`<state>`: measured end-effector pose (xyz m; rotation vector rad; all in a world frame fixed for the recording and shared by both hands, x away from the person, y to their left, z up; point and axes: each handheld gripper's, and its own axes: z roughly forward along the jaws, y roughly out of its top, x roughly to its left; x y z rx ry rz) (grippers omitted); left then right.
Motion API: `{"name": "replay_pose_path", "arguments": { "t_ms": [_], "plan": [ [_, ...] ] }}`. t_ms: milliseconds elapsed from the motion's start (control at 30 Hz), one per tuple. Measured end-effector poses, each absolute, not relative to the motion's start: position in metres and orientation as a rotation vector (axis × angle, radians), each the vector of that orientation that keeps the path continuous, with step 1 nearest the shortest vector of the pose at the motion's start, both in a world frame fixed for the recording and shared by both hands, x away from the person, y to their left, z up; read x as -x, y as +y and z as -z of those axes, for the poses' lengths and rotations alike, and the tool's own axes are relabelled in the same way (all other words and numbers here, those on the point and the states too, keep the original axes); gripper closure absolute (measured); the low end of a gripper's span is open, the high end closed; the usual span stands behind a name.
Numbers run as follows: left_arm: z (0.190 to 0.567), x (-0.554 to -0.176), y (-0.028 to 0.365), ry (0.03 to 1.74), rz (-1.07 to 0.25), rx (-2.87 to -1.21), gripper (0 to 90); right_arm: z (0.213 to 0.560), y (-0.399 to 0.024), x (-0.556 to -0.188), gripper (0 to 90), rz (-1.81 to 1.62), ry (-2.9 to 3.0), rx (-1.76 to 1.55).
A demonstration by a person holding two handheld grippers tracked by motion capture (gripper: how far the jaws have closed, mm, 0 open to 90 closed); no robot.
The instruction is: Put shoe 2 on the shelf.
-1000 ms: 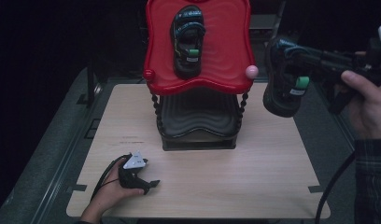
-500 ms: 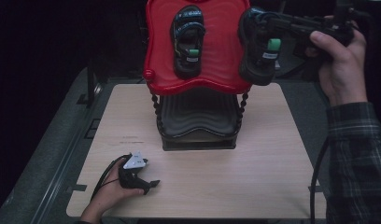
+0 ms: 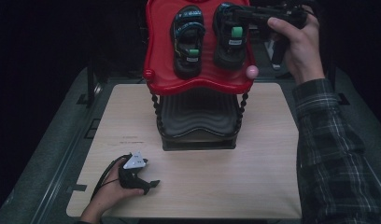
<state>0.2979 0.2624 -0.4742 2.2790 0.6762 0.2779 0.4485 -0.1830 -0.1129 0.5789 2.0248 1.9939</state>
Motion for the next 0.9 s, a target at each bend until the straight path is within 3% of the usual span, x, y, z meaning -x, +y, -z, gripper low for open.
{"name": "replay_pose_path", "arguments": {
  "t_ms": [300,900],
  "plan": [
    [0.474,-0.298,0.262,0.672,-0.277,-2.281,3.5,0.125,-0.166,-0.469,66.6,-1.962,2.067,-0.582],
    [0.474,-0.298,0.262,0.671,-0.277,-2.280,3.4,0.137,-0.153,-0.461,65.9,-1.923,2.096,-0.510]
  ]
}}
